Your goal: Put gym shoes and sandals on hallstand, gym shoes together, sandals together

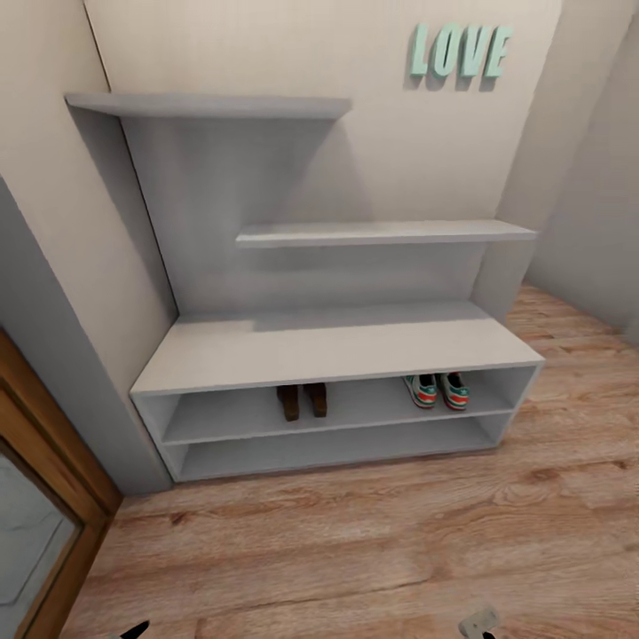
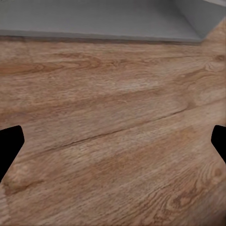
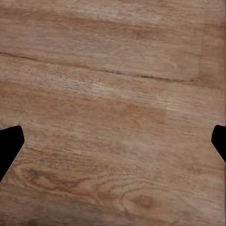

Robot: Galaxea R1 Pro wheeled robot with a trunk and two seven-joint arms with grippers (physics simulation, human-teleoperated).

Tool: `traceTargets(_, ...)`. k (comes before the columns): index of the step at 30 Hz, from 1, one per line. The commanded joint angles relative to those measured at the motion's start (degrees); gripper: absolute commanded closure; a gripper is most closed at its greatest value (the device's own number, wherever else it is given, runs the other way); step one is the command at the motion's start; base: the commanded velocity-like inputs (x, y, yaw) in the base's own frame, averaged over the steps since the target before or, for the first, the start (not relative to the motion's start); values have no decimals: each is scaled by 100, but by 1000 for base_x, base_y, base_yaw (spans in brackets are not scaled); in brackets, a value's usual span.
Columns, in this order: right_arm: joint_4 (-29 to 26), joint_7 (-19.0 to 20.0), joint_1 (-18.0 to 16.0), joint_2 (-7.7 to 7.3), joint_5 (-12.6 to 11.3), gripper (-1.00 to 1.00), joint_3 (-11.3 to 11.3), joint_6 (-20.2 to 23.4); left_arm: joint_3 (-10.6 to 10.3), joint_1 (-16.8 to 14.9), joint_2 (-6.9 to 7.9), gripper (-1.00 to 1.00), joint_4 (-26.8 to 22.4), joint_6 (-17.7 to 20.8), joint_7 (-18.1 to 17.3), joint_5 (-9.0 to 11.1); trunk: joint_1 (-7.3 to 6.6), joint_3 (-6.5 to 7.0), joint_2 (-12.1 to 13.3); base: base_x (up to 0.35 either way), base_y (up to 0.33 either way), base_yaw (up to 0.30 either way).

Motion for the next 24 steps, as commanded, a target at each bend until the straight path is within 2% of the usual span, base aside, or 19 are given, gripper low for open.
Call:
traceTargets(1,13,-3,6,0,19,-100,20,-24,20,-4,1,-100,24,-19,-17,5,-23,22,40,0,0,-163)
traceTargets(12,52,-3,132,34,30,-100,30,-17,155,-4,4,-100,185,-23,36,0,-265,313,481,0,0,-129)
traceTargets(24,62,0,240,151,63,-100,38,-7,170,-4,-2,-100,262,-30,41,-4,-507,602,922,0,0,-13)
